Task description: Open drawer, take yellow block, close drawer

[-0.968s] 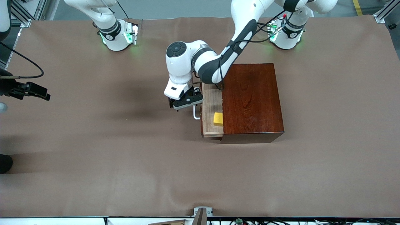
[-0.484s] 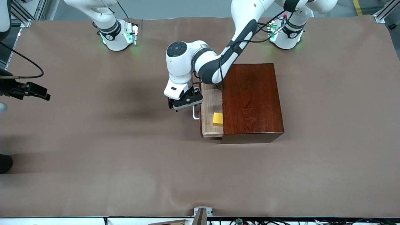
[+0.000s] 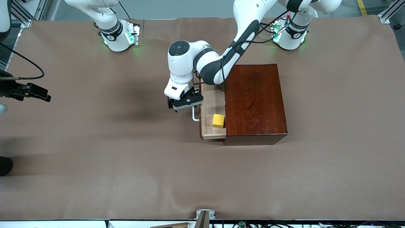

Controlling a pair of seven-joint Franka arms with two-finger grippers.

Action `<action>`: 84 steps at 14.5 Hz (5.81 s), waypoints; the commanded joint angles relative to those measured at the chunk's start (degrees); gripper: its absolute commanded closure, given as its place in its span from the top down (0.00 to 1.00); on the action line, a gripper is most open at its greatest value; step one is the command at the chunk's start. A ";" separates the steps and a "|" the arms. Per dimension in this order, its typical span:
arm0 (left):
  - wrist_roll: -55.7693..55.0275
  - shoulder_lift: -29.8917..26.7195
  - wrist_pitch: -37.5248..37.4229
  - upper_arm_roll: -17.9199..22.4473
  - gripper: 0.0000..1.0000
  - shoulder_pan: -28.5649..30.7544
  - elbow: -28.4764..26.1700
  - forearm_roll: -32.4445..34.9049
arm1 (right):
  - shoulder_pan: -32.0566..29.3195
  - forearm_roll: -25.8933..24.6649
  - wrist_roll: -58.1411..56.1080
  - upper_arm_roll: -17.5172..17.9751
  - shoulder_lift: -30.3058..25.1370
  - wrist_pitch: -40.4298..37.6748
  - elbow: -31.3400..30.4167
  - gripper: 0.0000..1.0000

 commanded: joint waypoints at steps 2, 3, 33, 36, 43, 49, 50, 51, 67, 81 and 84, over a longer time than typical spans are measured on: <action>3.77 1.23 2.13 -0.70 1.00 -0.06 1.76 -3.34 | 0.00 -1.07 0.47 0.25 -0.82 -0.25 -0.45 1.00; 3.77 1.23 2.40 -0.70 1.00 -0.06 1.76 -3.43 | 0.00 -1.07 0.47 0.25 -0.82 -0.25 -0.45 1.00; 30.29 -22.66 -21.68 -0.44 1.00 39.22 -8.07 -2.90 | 35.31 9.30 98.94 1.04 9.28 18.71 1.66 1.00; 37.93 -26.17 -21.68 -0.61 1.00 42.91 -11.50 -3.51 | 39.80 9.04 109.16 1.04 13.50 26.18 1.92 1.00; 52.00 -30.93 -24.22 -0.62 1.00 48.28 -14.15 -7.91 | 44.29 9.04 117.26 0.95 24.22 41.66 2.79 1.00; 62.82 -32.95 -29.06 -0.62 1.00 51.71 -14.06 -8.09 | 45.08 9.30 118.59 1.04 30.03 42.55 7.11 1.00; 63.96 -33.30 -29.41 -0.62 1.00 51.80 -14.06 -8.17 | 45.17 9.39 119.64 1.04 30.47 43.07 7.11 1.00; 64.76 -33.57 -29.85 -0.62 1.00 52.49 -14.06 -8.70 | 45.35 9.39 120.60 1.04 30.91 43.78 7.11 1.00; 68.02 -34.36 -32.05 -0.44 1.00 53.03 -13.80 -10.11 | 46.32 9.65 124.57 1.13 35.84 49.23 8.95 0.12; 67.05 -38.05 -35.65 -1.67 1.00 52.85 -13.89 -11.24 | 31.04 17.22 90.72 1.57 23.36 5.85 19.32 0.10; 66.70 -40.86 -39.16 -1.67 1.00 52.77 -13.97 -13.35 | 24.01 12.57 70.41 1.57 19.33 0.19 15.39 0.10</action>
